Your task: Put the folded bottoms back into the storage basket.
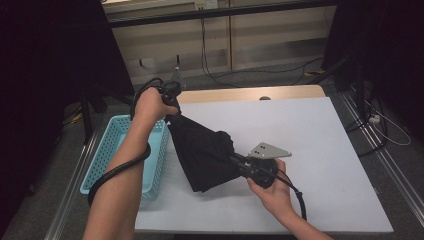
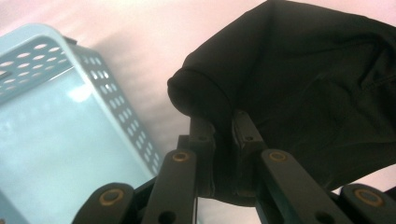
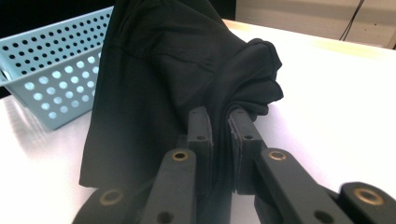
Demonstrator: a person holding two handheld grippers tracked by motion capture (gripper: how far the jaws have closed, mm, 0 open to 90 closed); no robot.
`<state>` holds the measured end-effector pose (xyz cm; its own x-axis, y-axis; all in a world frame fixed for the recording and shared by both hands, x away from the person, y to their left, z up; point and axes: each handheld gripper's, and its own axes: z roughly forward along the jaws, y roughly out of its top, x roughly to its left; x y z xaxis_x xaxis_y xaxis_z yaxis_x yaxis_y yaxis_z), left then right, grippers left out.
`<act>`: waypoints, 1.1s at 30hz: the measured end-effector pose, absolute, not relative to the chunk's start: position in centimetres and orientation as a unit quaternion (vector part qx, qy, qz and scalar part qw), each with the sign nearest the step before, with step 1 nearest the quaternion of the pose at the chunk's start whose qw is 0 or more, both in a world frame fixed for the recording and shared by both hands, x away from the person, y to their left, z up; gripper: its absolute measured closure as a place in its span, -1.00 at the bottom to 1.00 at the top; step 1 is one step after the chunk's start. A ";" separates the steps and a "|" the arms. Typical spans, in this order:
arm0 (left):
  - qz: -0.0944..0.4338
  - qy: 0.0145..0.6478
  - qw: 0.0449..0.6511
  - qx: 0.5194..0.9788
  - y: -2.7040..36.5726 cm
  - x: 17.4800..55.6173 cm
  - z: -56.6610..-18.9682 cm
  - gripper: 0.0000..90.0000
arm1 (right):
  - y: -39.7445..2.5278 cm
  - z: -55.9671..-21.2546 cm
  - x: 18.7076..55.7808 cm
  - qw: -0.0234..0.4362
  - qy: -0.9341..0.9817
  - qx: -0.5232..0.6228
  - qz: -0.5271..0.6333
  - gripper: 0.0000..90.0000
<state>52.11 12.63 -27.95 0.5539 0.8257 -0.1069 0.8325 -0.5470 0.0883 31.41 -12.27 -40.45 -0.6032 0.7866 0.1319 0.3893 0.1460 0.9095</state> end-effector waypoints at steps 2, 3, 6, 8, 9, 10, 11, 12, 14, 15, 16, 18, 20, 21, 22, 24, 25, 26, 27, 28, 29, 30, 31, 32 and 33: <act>-0.025 0.473 0.064 0.878 12.8 52.0 -27.5 0.82 | -12.1 -40.3 31.4 0.193 0.733 0.399 0.517 0.80; -0.023 0.475 0.066 0.877 12.9 51.9 -27.3 0.82 | -12.0 -40.3 31.5 0.192 0.732 0.398 0.518 0.80; -0.021 0.476 0.066 0.877 13.3 51.8 -26.6 0.82 | -11.8 -40.0 31.4 0.193 0.732 0.394 0.521 0.80; -0.021 0.477 0.063 0.876 13.5 51.8 -26.2 0.82 | -11.6 -39.8 31.3 0.196 0.729 0.391 0.526 0.80; -0.023 0.478 0.063 0.876 13.6 51.7 -26.0 0.82 | -11.5 -39.7 31.2 0.196 0.729 0.390 0.527 0.80; -0.022 0.479 0.063 0.875 13.6 51.7 -25.8 0.82 | -11.4 -39.6 31.2 0.195 0.729 0.390 0.528 0.80; -0.022 0.479 0.063 0.875 13.6 51.7 -25.8 0.82 | -11.3 -39.5 31.1 0.195 0.729 0.389 0.529 0.80; -0.021 0.477 0.060 0.877 13.7 51.7 -25.3 0.82 | -11.2 -39.4 31.1 0.195 0.729 0.387 0.529 0.80; -0.019 0.478 0.061 0.876 13.8 51.7 -24.8 0.82 | -11.0 -39.1 31.1 0.197 0.727 0.385 0.533 0.80; -0.019 0.479 0.060 0.876 13.8 51.7 -24.6 0.82 | -10.9 -39.0 31.0 0.198 0.726 0.384 0.534 0.80; -0.019 0.479 0.060 0.876 13.8 51.7 -24.6 0.82 | -10.8 -38.9 31.0 0.201 0.725 0.382 0.536 0.80; -0.020 0.476 0.059 0.877 13.8 51.8 -23.9 0.82 | -10.7 -38.6 30.9 0.205 0.724 0.380 0.538 0.80; -0.019 0.476 0.058 0.877 13.8 51.9 -23.5 0.82 | -10.6 -38.4 30.9 0.208 0.722 0.379 0.540 0.80; -0.019 0.476 0.058 0.877 13.8 51.9 -23.5 0.82 | -10.6 -38.3 30.9 0.208 0.721 0.379 0.541 0.80; -0.019 0.476 0.060 0.877 13.9 51.9 -22.9 0.82 | -10.5 -38.2 30.9 0.209 0.720 0.379 0.542 0.80; -0.018 0.475 0.062 0.877 14.0 51.9 -22.4 0.82 | -10.3 -38.0 30.9 0.208 0.719 0.378 0.545 0.80; -0.018 0.475 0.062 0.877 14.0 51.9 -22.4 0.82 | -10.3 -38.0 30.9 0.208 0.719 0.378 0.545 0.80; -0.018 0.477 0.063 0.877 14.1 51.9 -21.9 0.82 | -10.2 -37.9 31.0 0.212 0.719 0.374 0.546 0.80; -0.017 0.476 0.063 0.877 14.2 51.9 -21.6 0.82 | -10.1 -37.8 31.0 0.212 0.718 0.373 0.547 0.80; -0.016 0.478 0.063 0.876 14.3 51.9 -21.4 0.82 | -10.0 -37.7 31.0 0.214 0.718 0.372 0.548 0.80; -0.015 0.476 0.061 0.877 14.4 51.9 -21.2 0.82 | -9.9 -37.6 31.0 0.215 0.718 0.371 0.548 0.80; -0.016 0.477 0.059 0.877 14.4 51.9 -21.0 0.82 | -9.7 -37.5 31.0 0.215 0.718 0.370 0.548 0.80; -0.013 0.477 0.057 0.877 14.5 51.9 -20.8 0.82 | -9.6 -37.3 31.0 0.216 0.717 0.368 0.550 0.80; -0.015 0.477 0.058 0.877 14.7 52.0 -20.6 0.82 | -9.5 -37.2 31.0 0.216 0.716 0.367 0.553 0.80; -0.013 0.478 0.062 0.876 14.8 52.0 -20.4 0.82 | -9.4 -37.0 31.0 0.217 0.716 0.366 0.554 0.80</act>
